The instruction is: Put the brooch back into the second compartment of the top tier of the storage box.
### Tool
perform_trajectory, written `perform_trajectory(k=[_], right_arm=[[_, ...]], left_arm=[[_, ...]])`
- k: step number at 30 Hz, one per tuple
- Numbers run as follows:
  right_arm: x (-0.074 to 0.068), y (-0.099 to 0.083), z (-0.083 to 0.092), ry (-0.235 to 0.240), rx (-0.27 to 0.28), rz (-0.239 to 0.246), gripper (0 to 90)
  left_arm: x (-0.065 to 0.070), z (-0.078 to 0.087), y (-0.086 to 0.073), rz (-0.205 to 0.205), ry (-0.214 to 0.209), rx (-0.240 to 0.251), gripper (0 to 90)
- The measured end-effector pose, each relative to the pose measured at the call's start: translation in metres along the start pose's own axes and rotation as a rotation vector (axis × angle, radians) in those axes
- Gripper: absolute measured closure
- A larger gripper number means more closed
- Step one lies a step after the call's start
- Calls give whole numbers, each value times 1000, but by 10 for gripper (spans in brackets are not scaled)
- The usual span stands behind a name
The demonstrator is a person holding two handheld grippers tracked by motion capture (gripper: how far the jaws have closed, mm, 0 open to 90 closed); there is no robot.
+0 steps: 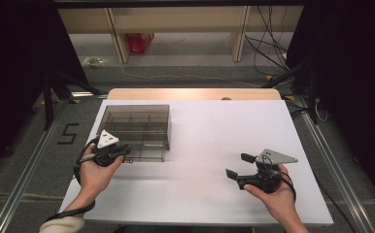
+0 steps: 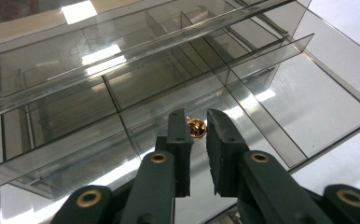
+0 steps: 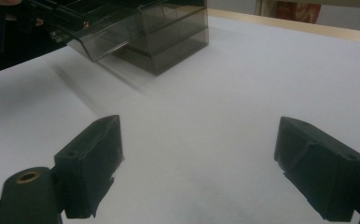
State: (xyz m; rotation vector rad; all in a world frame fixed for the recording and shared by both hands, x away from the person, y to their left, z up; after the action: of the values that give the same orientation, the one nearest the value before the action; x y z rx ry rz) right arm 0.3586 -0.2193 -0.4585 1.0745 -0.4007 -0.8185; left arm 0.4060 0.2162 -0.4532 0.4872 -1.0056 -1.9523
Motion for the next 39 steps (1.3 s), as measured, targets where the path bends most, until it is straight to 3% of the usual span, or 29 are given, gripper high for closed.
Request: perform_trajectory(k=[12, 16, 20, 25, 27, 32, 39], right_arm=[[0, 0, 0, -1, 1, -3, 160], [0, 0, 0, -1, 2, -4, 160], [0, 0, 1, -1, 2, -5, 160], [1, 0, 1, -2, 4, -8, 160], [1, 0, 2, -1, 4, -6, 160], [1, 0, 2, -3, 5, -8, 160], [2, 1, 1, -5, 6, -11, 160]], left_arm=[[0, 1, 0, -14, 11, 13, 788], [0, 3, 2, -20, 18, 32, 758], [3, 8, 4, -33, 15, 83, 714], [9, 16, 3, -62, 11, 166, 578], [14, 19, 1, -55, -5, 185, 508], [25, 24, 0, -28, -45, 196, 237], [30, 34, -8, -23, -99, 202, 45]])
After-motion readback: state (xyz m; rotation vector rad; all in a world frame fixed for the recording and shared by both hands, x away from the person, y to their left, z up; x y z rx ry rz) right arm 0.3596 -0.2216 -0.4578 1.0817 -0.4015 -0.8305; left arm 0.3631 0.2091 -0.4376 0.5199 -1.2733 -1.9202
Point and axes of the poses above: each handheld gripper's, and its own axes: z roughly backward along the jaws, y roughly out of its top, x roughly to its right, the point moved 3 cm from there along -z, roughly forward along the jaws, and after that the axes turned 6 degrees about -y, right-handed, at the moved point
